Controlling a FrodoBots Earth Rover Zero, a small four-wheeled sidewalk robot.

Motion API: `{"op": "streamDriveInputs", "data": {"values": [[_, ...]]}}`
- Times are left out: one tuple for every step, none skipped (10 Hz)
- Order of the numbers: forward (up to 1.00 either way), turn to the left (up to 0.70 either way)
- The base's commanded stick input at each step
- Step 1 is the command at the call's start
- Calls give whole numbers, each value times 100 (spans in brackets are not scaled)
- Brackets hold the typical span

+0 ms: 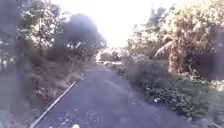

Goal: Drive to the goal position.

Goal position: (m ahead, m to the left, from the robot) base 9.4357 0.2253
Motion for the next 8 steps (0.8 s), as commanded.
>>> {"op": "streamDriveInputs", "data": {"values": [[70, -14], [70, -6], [70, -2], [70, 1], [70, 4], [70, 14], [70, 14], [70, 14]]}}
